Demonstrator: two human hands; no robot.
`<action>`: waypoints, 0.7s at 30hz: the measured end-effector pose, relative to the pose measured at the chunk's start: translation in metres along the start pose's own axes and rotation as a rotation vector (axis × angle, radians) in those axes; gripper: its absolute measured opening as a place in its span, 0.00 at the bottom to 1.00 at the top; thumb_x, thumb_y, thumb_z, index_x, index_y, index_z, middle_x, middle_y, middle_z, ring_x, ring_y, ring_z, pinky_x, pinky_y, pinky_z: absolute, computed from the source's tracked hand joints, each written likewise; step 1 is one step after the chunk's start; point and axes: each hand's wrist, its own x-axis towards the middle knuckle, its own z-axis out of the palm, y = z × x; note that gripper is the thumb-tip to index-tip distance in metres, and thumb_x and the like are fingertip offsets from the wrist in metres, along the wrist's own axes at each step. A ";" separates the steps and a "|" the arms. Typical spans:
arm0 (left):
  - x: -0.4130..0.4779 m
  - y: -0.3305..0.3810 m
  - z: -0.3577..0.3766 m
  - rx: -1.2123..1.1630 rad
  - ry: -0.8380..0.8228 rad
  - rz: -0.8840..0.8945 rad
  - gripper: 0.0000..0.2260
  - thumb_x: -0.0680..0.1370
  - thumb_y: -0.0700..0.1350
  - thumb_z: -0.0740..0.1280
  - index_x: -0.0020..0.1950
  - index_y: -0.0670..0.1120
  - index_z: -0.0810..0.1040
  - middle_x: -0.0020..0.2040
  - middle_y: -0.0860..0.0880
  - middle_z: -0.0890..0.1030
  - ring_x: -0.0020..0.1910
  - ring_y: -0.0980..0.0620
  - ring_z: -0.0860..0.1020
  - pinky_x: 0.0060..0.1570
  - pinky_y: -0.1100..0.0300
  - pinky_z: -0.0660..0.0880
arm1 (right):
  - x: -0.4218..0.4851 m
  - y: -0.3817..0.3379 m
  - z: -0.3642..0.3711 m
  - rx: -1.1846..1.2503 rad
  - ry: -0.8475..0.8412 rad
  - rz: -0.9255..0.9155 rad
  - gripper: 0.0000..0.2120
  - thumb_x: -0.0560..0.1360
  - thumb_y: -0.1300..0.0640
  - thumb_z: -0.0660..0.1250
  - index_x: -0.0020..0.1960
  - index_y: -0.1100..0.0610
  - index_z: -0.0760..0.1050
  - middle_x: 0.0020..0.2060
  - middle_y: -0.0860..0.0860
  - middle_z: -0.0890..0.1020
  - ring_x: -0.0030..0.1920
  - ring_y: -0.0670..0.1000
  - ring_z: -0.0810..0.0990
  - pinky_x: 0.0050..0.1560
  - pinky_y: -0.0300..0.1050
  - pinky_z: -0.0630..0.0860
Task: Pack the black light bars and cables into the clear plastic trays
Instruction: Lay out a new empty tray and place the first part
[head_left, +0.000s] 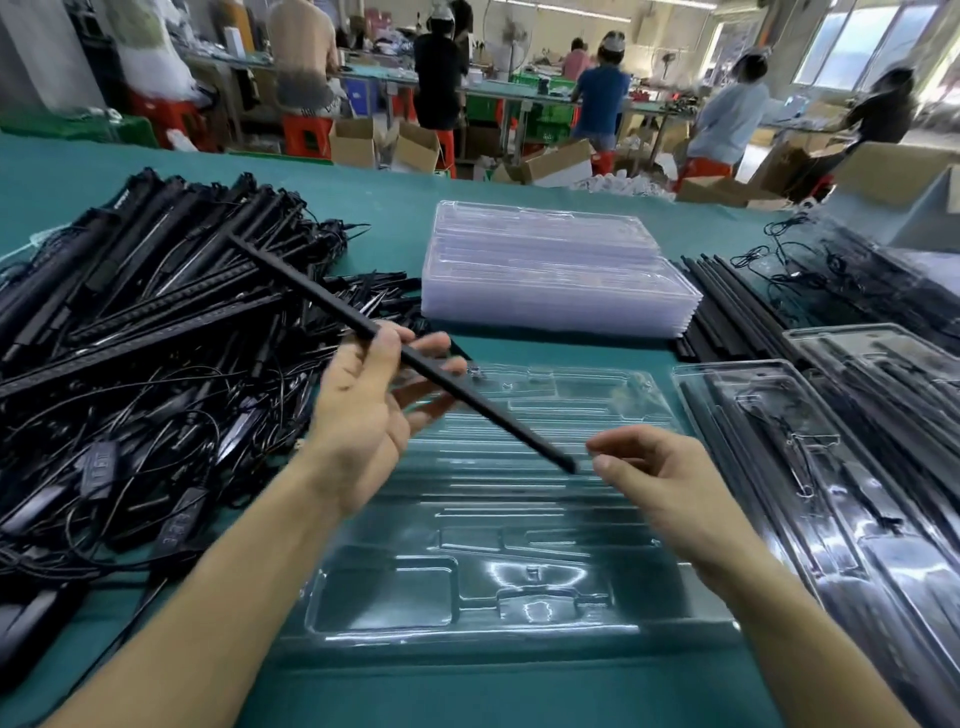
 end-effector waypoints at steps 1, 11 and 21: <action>0.003 0.006 0.003 -0.003 0.006 0.087 0.08 0.82 0.50 0.58 0.50 0.48 0.74 0.49 0.43 0.85 0.50 0.42 0.84 0.51 0.44 0.81 | 0.000 0.001 -0.001 -0.027 0.030 -0.006 0.07 0.75 0.62 0.72 0.47 0.50 0.83 0.43 0.45 0.86 0.46 0.45 0.83 0.51 0.42 0.77; 0.012 0.029 0.026 0.511 -0.201 0.745 0.11 0.86 0.45 0.54 0.64 0.47 0.72 0.32 0.46 0.64 0.28 0.52 0.64 0.27 0.56 0.62 | -0.004 0.015 -0.026 0.158 0.253 0.128 0.10 0.77 0.65 0.66 0.43 0.54 0.82 0.37 0.52 0.85 0.39 0.50 0.82 0.41 0.44 0.76; 0.003 -0.032 0.020 1.579 -0.577 0.381 0.18 0.81 0.58 0.58 0.71 0.61 0.73 0.45 0.54 0.70 0.46 0.55 0.72 0.50 0.49 0.75 | 0.003 -0.007 -0.028 0.482 0.140 0.157 0.19 0.81 0.40 0.54 0.60 0.50 0.77 0.43 0.56 0.84 0.37 0.54 0.83 0.33 0.43 0.76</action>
